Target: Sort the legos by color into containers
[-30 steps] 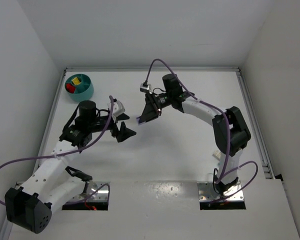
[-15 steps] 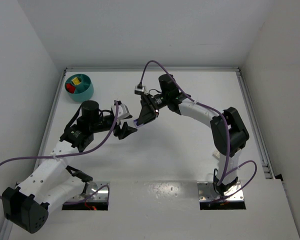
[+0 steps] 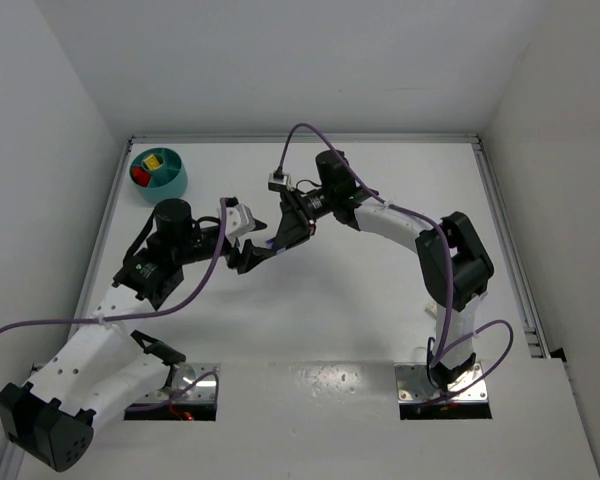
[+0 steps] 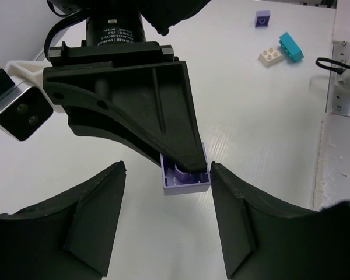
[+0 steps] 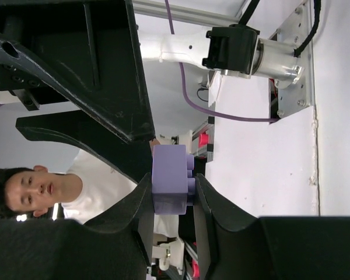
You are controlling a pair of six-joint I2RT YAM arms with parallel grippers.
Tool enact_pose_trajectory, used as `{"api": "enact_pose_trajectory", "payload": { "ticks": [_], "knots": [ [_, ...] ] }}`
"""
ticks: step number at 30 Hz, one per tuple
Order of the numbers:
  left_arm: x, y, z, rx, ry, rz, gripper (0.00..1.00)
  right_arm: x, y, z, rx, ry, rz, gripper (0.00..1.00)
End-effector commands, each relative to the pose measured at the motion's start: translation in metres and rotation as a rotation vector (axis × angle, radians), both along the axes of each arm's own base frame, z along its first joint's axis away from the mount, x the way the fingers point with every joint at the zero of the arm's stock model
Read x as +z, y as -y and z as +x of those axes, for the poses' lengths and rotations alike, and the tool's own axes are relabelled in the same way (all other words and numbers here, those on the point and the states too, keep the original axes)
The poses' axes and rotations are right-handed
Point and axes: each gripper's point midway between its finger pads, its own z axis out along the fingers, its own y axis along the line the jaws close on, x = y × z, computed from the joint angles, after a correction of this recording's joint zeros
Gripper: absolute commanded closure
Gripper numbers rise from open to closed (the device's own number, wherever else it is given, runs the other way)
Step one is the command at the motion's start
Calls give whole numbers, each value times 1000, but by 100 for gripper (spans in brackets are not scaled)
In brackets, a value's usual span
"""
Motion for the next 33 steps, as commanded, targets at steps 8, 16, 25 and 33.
{"api": "enact_pose_trajectory", "payload": {
  "ticks": [8,16,25,33],
  "knots": [
    [18,9,-5,-38,31,-43,32,20,-4,6,9,80,59,100],
    [10,9,-4,-38,13,-34,28,21,-5,6,8,80,59,100],
    [5,8,4,-12,7,-18,51,31,-8,-2,27,94,70,100],
    [2,9,5,-12,-1,-14,51,38,-8,-2,27,117,86,100]
  ]
}}
